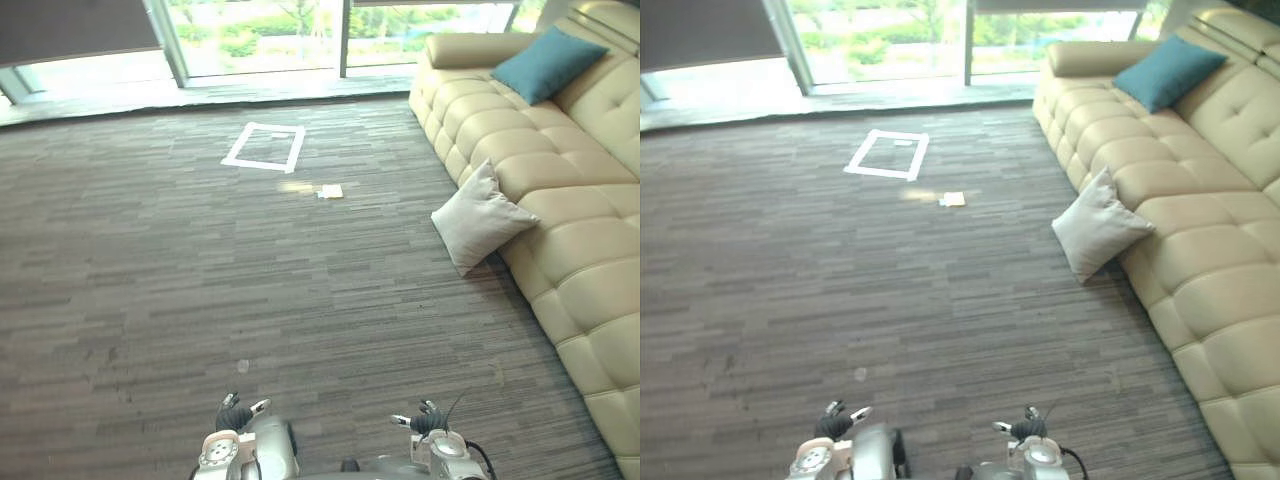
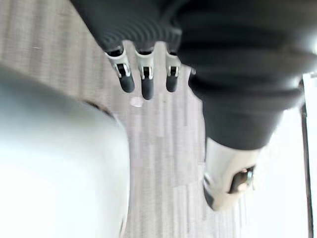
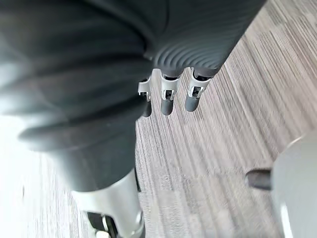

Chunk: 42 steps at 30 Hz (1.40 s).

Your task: Pick up cushions and gather them together orderly.

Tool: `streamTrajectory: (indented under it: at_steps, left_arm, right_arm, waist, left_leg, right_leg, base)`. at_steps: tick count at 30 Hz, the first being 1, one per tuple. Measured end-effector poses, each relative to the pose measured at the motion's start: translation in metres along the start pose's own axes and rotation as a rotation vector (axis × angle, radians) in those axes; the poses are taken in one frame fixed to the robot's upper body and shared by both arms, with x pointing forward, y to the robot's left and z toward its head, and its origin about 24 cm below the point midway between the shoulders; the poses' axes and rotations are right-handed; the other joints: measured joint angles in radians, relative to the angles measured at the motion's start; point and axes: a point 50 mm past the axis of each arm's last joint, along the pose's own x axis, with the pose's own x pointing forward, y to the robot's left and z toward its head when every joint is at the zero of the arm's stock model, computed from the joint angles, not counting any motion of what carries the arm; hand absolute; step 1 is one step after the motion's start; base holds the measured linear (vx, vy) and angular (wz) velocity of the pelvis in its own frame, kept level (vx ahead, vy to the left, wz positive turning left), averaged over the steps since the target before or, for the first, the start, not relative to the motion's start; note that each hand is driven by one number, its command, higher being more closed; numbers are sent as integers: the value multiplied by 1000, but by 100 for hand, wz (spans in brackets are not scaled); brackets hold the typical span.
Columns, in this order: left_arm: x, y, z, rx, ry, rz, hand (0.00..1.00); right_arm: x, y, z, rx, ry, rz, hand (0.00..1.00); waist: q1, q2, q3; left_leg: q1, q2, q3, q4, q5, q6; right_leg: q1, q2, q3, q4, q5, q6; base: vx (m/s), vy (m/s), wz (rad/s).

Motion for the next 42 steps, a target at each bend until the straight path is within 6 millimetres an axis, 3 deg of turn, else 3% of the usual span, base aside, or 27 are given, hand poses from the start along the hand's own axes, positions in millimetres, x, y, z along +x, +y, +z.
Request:
streamTrajectory:
  at_steps: [1, 2, 4, 6, 7, 9, 11, 13, 15, 17, 18, 19, 20, 21, 23, 24, 25, 26, 28, 32, 34, 36, 37, 38, 39, 40, 42]
  left_arm:
    - [0, 1, 0, -10, -1, 2, 0]
    - [0, 3, 2, -14, -6, 9, 0]
    - [1, 7, 1, -8, -1, 21, 0]
    - [2, 14, 0, 11, 6, 33, 0]
    - [3, 16, 0, 23, 18, 38, 0]
    - [1, 16, -8, 28, 59, 49, 0]
    - [0, 16, -14, 31, 86, 49, 0]
    - [-1, 13, -18, 34, 101, 40, 0]
    - [-1, 11, -20, 51, 110, 26, 0]
    - [-2, 10, -23, 57, 125, 22, 0]
    - [-3, 11, -25, 68, 128, 20, 0]
    - [-4, 9, -27, 65, 134, 15, 0]
    - [-5, 2, -28, 50, 135, -3, 0]
    - [-6, -4, -29, 45, 136, -16, 0]
    - [-7, -8, -27, 11, 127, -18, 0]
    - [-7, -7, -27, -11, 123, -9, 0]
    - [-7, -6, -26, -15, 118, -4, 0]
    - [-7, -2, -24, -15, 106, 5, 0]
    - [-6, 1, -20, -16, 88, 14, 0]
    - [-5, -1, -13, -44, 52, 13, 0]
    - [-5, -2, -11, -49, 38, 14, 0]
    - [-5, -3, -10, -58, 37, 15, 0]
    - [-5, -1, -11, -64, 40, 20, 0]
    - [-5, 0, -11, -62, 42, 22, 0]
    - [-4, 8, -11, -47, 41, 38, 0]
    - [-4, 12, -12, -39, 46, 48, 0]
    - [-3, 14, -12, -31, 51, 52, 0]
  right_arm:
    - [0, 0, -2, -22, 10, 3, 0]
    - [-1, 4, -8, -21, 32, 9, 0]
    - [-3, 12, -11, -13, 32, 25, 0]
    - [-4, 17, -6, 2, 9, 38, 0]
    - [-4, 17, -3, 6, -5, 38, 0]
    - [-5, 15, 0, -2, -26, 37, 0]
    - [-5, 15, 4, 1, -50, 41, 0]
    - [-3, 12, 9, -3, -62, 36, 0]
    - [-2, 9, 12, -6, -70, 29, 0]
    - [-2, 6, 10, 5, -65, 18, 0]
    - [-3, 4, 6, 10, -52, 13, 0]
    - [-3, 1, 4, 30, -48, 5, 0]
    - [-3, -6, 6, 17, -61, -12, 0]
    - [-2, -9, 6, 10, -61, -16, 0]
    - [-2, -14, 9, 3, -68, -26, 0]
    - [-1, -14, 10, 3, -67, -30, 0]
    - [-1, -13, 9, 4, -65, -29, 0]
    - [-2, -9, 6, 11, -53, -20, 0]
    - [-3, -7, 0, 24, -31, -17, 0]
    - [-4, -9, -3, 29, -19, -30, 0]
    - [-5, -8, -7, 28, -6, -34, 0]
    - [-5, -8, -7, 19, -3, -35, 0]
    - [-5, -5, -8, 13, -1, -28, 0]
    - [-6, -4, -9, 13, 1, -25, 0]
    - [-9, 6, -14, 23, 15, -3, 0]
    - [-10, 11, -14, 25, 10, 11, 0]
    - [-11, 18, -12, 38, 4, 26, 0]
  waist:
    - [10, 0, -3]
    - [17, -19, -22]
    - [19, -48, -40]
    - [11, -90, -36]
    - [-2, -96, -26]
    - [-8, -82, -23]
    - [-11, -75, -23]
    - [-20, -68, -24]
    - [-25, -63, -23]
    - [-37, -63, -23]
    - [-44, -72, -27]
    - [-51, -69, -29]
    - [-54, -32, -40]
    - [-56, -14, -47]
    - [-57, 22, -40]
    - [-55, 33, -34]
    - [-55, 33, -32]
    - [-50, 13, -20]
    - [-43, -10, -21]
    - [-15, -8, -24]
    - [0, -12, -24]
    - [4, -9, -26]
    - [9, -16, -32]
    - [8, -13, -41]
    - [8, -53, -66]
    - [14, -74, -80]
    - [11, -80, -81]
  left_leg:
    - [-7, 3, -9, 8, 102, 1]
    - [-10, -11, 2, 58, 136, 17]
    - [6, -26, 36, 96, 101, 72]
    - [84, -67, 84, 95, 40, 110]
    - [153, -88, 92, 95, -5, 120]
    - [281, -86, 129, 68, -56, 127]
    - [401, -77, 154, -13, -75, 125]
    - [472, -63, 176, -87, -79, 116]
    - [545, -55, 198, -144, -92, 86]
    - [608, -62, 197, -161, -122, 37]
    - [643, -76, 189, -160, -135, 16]
    - [681, -76, 173, -157, -146, 1]
    - [680, -43, 166, -106, -147, -1]
    - [632, -18, 158, 31, -149, -5]
    - [489, 61, 119, 367, -96, -27]
    - [418, 118, 109, 565, -97, -32]
    - [401, 133, 110, 615, -102, -34]
    - [356, 146, 118, 693, -119, -32]
    - [260, 137, 125, 661, -149, -1]
    - [101, 46, 56, 365, -168, 27]
    - [72, -20, -57, 200, -122, 9]
    - [56, -36, -114, 101, -57, 16]
    - [67, -32, -103, 116, 28, 30]
    - [68, -31, -95, 125, 55, 40]
    - [68, -33, -33, 154, 8, 59]
    - [82, -29, 16, 155, -13, 74]
    - [130, -26, 71, 143, -43, 92]
  right_leg:
    - [28, -11, 26, 8, -38, 17]
    - [30, -41, 54, 45, -62, 32]
    - [-60, -73, 69, 258, -63, 37]
    - [-203, -138, 58, 613, 3, 156]
    - [-264, -180, 33, 799, 34, 180]
    - [-338, -216, -36, 918, 12, 153]
    - [-426, -225, -164, 862, -37, 124]
    - [-504, -207, -282, 696, -44, 115]
    - [-551, -164, -366, 430, 35, 104]
    - [-562, -118, -371, 254, 163, 62]
    - [-554, -121, -367, 248, 214, 20]
    - [-557, -119, -340, 306, 257, -60]
    - [-552, -112, -357, 360, 189, -57]
    - [-545, -104, -360, 381, 143, -52]
    - [-501, -57, -351, 366, 104, -60]
    - [-445, -14, -334, 338, 84, -72]
    - [-421, -5, -327, 330, 75, -76]
    - [-347, 17, -291, 304, 50, -81]
    - [-261, 33, -233, 242, 38, -71]
    - [-159, 27, -99, 169, 18, -32]
    - [-123, 12, -36, 156, -7, -2]
    - [-109, 9, 20, 165, -42, 37]
    - [-102, 2, 64, 185, -71, 61]
    - [-102, -3, 76, 192, -78, 72]
    - [-125, -34, 106, 238, -87, 88]
    - [-173, -52, 111, 318, -82, 96]
    - [-231, -77, 88, 450, -57, 139]
  base:
    - [586, 374, -72]
    - [601, 370, -70]
    - [620, 337, -67]
    - [650, 345, -48]
    - [547, 266, -20]
    - [525, 210, -32]
    - [470, 117, -33]
    - [455, 68, -21]
    - [581, 28, -20]
    - [708, -55, 1]
    - [648, -99, 26]
    - [655, -109, 23]
    - [610, -174, 15]
    - [583, -193, 2]
    - [550, -193, -22]
    - [520, -128, -47]
    - [491, -102, -70]
    - [462, -108, -63]
    - [494, -90, -85]
    - [379, 74, -92]
    - [339, 186, -82]
    - [401, 285, -100]
    - [449, 347, -114]
    - [482, 381, -116]
    - [539, 413, -111]
    - [507, 391, -128]
    - [342, 286, -91]
